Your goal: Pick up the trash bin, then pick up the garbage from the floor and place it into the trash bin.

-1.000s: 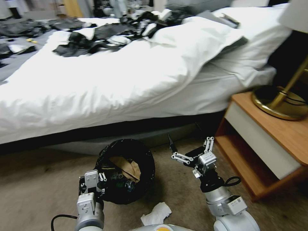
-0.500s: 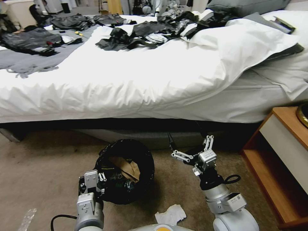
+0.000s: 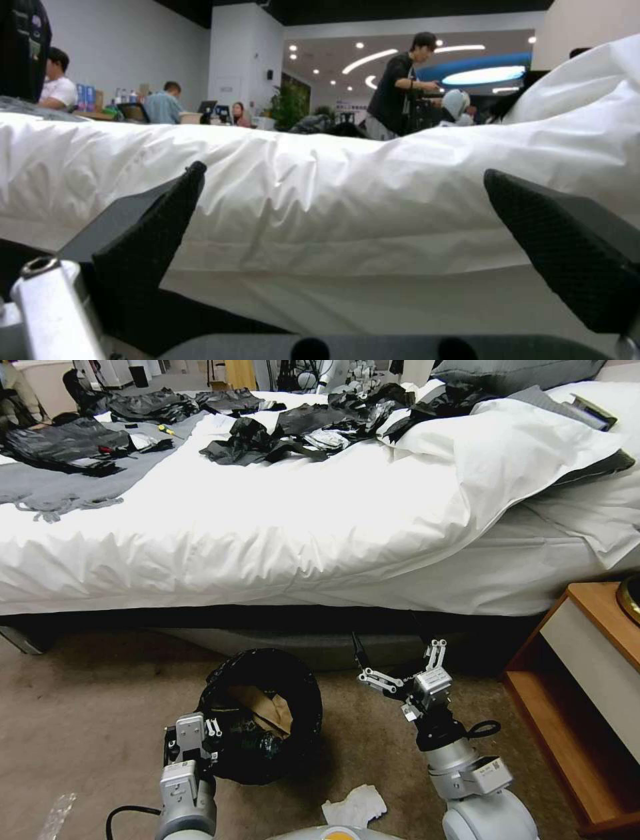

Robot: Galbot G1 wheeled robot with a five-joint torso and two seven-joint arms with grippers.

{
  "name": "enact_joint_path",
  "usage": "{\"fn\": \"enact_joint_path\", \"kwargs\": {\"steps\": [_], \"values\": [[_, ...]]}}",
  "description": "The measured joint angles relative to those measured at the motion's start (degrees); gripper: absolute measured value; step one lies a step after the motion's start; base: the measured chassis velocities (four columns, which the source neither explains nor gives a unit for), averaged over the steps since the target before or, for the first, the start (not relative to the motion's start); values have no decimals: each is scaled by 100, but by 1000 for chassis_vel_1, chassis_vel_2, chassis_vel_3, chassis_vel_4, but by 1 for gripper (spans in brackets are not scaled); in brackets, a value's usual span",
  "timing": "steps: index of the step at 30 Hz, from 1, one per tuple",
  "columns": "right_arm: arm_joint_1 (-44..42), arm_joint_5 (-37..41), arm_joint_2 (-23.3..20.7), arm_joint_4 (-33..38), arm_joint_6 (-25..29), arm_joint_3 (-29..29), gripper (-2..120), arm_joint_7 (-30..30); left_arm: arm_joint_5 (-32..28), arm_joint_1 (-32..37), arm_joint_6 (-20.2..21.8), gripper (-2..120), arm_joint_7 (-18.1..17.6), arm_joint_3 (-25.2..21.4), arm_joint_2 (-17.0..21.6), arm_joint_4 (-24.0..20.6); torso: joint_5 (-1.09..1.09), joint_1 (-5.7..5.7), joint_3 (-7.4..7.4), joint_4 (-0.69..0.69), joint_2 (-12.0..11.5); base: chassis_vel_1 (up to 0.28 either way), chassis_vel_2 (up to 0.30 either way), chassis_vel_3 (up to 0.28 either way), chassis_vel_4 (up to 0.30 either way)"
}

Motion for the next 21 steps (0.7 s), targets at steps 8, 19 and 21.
{"fn": "enact_joint_path", "kwargs": {"steps": [8, 19, 21], "values": [[2, 4, 8, 9, -3, 5, 100, 0, 0, 0, 0, 1, -2, -1, 0, 0, 1, 0, 0, 0, 0, 97, -83, -98, 97], [1, 12, 10, 29, 7, 19, 100, -10, 0, 0, 0, 1, -4, 0, 0, 0, -3, 0, 0, -1, 0, 226, -215, -239, 237], [3, 13, 10, 29, 7, 20, 100, -10, 0, 2, 0, 1, -3, 1, 0, 0, -2, 0, 0, 0, 0, 274, -312, -290, 298]]}}
